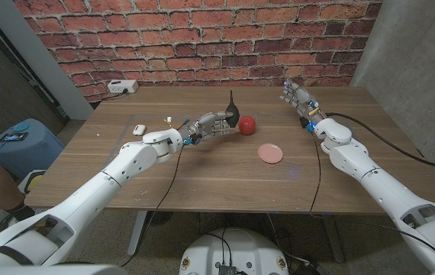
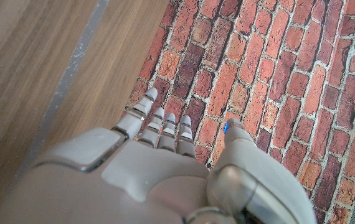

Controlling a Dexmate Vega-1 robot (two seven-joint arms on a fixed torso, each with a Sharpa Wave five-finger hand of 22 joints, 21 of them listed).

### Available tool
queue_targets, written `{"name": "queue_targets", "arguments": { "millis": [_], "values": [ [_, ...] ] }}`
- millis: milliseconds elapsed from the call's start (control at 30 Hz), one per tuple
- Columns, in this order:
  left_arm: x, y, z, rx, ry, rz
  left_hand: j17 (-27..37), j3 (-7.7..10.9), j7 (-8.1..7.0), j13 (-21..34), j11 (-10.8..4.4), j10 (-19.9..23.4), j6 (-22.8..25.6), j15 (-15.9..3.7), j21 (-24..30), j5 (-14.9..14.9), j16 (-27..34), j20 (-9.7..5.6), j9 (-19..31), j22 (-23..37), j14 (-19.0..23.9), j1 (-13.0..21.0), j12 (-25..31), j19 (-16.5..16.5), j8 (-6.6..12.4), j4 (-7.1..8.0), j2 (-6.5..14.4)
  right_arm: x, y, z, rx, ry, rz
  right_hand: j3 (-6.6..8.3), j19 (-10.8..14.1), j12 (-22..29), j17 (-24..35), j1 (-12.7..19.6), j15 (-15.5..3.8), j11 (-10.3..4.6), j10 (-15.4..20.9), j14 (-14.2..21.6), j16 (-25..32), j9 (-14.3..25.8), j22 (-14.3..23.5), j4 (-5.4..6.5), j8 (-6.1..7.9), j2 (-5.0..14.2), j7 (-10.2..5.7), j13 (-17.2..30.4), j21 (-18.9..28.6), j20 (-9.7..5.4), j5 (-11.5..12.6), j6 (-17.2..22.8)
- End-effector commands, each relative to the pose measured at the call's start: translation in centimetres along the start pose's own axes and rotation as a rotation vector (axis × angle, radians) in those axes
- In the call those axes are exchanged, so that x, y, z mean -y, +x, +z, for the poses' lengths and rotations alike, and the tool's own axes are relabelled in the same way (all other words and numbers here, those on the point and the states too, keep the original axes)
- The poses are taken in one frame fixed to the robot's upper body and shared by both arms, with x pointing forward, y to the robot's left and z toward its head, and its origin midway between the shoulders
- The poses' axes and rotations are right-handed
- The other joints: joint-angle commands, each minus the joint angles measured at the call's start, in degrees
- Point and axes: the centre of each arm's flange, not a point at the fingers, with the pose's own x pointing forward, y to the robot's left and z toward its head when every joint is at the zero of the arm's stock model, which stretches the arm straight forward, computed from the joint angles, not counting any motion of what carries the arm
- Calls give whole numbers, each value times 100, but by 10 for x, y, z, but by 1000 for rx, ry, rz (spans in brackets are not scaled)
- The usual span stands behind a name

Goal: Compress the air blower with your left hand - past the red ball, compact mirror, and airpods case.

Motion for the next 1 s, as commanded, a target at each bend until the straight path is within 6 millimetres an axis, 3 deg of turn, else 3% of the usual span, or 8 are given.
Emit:
{"name": "queue_targets", "arguments": {
  "millis": [33, 300, 567, 767, 1000],
  "values": [
    [-1, 1, -1, -15, 0, 12, 28, 25, -30, 10, -47, 156, 149, -39, 66, -24, 88, -14, 10, 22, 160, 72, 70, 94, 51, -41, 63, 2, 0, -4, -1, 12, -6, 8, -7, 15, 21, -33, -178, 22, -11, -12, 38, 32, 21, -40, 7, 30, -2, 27, 26, -242, -6, -13],
    [-1, 1, 0, -15, 7, 24, 72, 38, -95, -6, -225, 622, 586, -211, 163, -50, 236, -82, -1, 25, 489, 127, 186, 303, 197, -69, 95, 3, -2, -7, -2, 17, -9, 9, -7, 15, 21, -36, -183, 26, -13, -13, 38, 32, 21, -42, 6, 30, -2, 27, 26, -239, -6, -15],
    [0, 2, 0, -18, 8, 27, 92, 61, -152, 8, -348, 817, 783, -316, 202, -59, 298, -142, -10, 25, 633, 173, 227, 378, 268, -83, 117, 5, -5, -9, -8, 18, -13, 12, -4, 14, 20, -32, -180, 15, -15, -14, 37, 32, 21, -48, 7, 29, -1, 27, 27, -242, -6, -14],
    [1, 3, 0, -18, 7, 37, 121, 65, -185, 15, -324, 954, 989, -415, 235, -72, 368, -188, 2, 27, 766, 227, 250, 440, 359, -104, 115, 6, -9, -11, -13, 21, -17, 15, -6, 13, 19, -30, -183, 22, -20, -18, 36, 32, 21, -53, 7, 31, -2, 27, 26, -245, -6, -13],
    [4, 3, -1, -13, 3, 54, 157, 89, -301, 7, -453, 1365, 1331, -591, 300, -87, 485, -277, 19, 28, 1025, 310, 337, 554, 517, -118, 131, 9, -15, -14, -15, 25, -24, 19, -6, 15, 17, -23, -183, 19, -19, -16, 36, 33, 21, -62, 8, 30, -3, 26, 26, -245, -6, -11]
  ]
}}
